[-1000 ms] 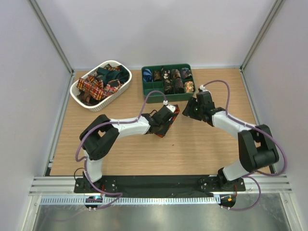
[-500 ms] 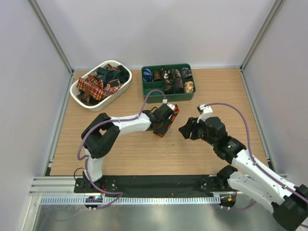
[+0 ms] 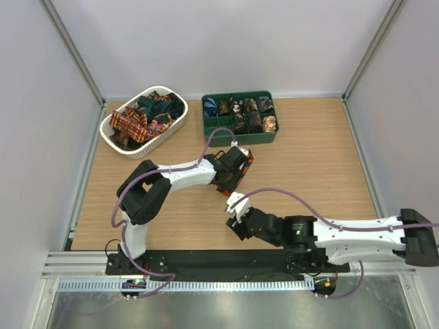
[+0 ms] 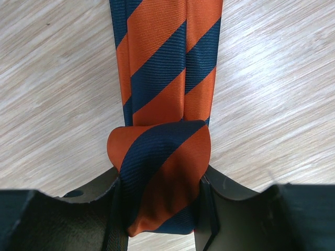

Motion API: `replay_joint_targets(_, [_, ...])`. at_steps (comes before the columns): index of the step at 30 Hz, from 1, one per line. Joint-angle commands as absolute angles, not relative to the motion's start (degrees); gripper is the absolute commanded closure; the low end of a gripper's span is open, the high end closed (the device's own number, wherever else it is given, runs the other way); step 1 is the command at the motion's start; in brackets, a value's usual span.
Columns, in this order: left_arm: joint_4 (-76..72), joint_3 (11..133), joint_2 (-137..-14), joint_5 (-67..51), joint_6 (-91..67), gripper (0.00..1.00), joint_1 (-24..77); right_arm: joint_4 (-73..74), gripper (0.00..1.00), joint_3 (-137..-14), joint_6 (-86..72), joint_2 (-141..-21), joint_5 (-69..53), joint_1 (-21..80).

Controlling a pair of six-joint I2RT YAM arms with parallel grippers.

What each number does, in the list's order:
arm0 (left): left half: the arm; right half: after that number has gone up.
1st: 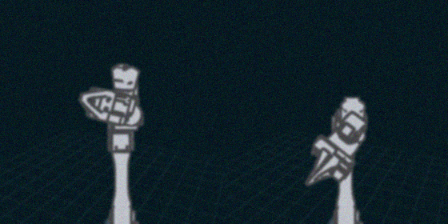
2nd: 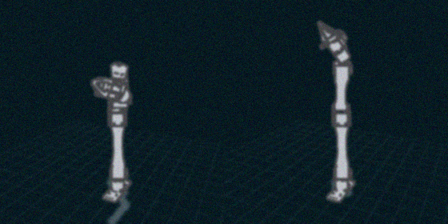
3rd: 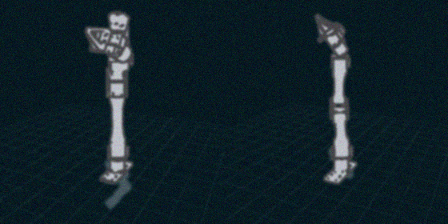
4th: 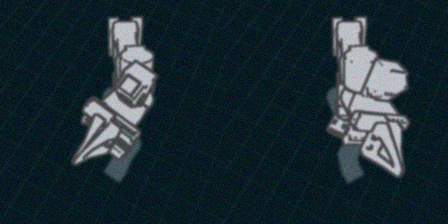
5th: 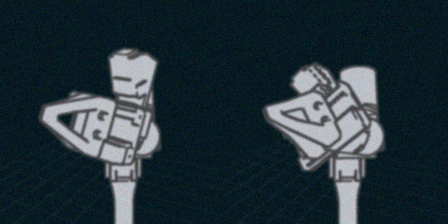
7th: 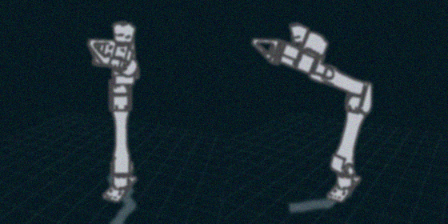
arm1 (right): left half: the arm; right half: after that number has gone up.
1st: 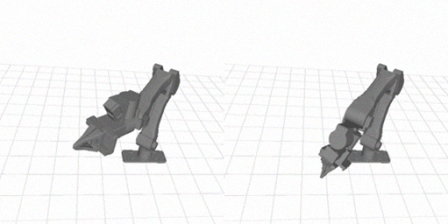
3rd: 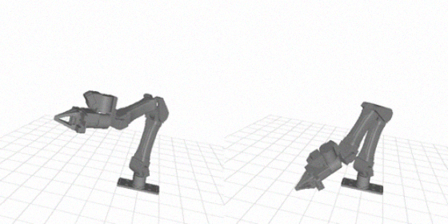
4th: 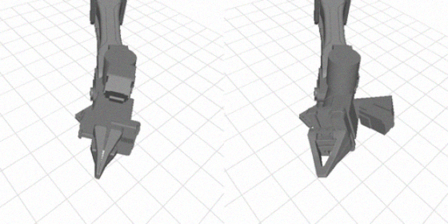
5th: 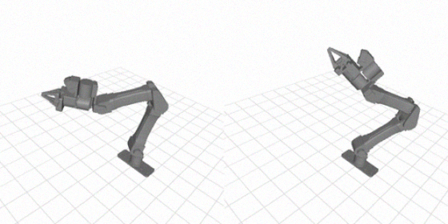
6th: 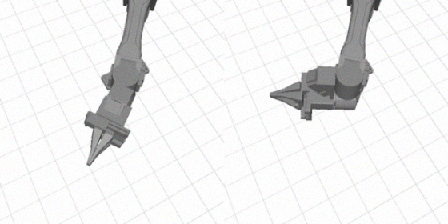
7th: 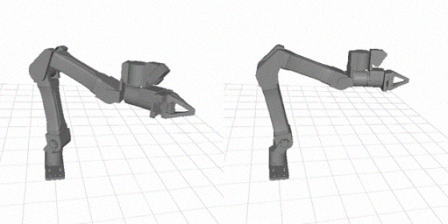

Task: Roll the ties
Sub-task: Roll the tie

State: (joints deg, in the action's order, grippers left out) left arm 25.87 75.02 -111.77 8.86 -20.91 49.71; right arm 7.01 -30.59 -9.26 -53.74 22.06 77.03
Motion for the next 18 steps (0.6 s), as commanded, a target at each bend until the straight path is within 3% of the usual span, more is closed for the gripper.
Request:
replay_joint_targets(1, [34.8,75.8,-114.6,6.8,-22.1,1.00,49.1,5.4,0.48,-37.3,-1.9,-63.8,35.7,83.0])
replay_joint_targets(7, [36.5,77.5,-116.0,5.3,-22.1,1.00,49.1,12.7,0.44,-49.9,6.8,-84.6,46.4,87.5])
replay_joint_targets(18, [39.6,79.7,-117.9,4.0,-21.2,1.00,49.0,23.8,0.29,-65.4,14.9,-107.0,54.0,84.1])
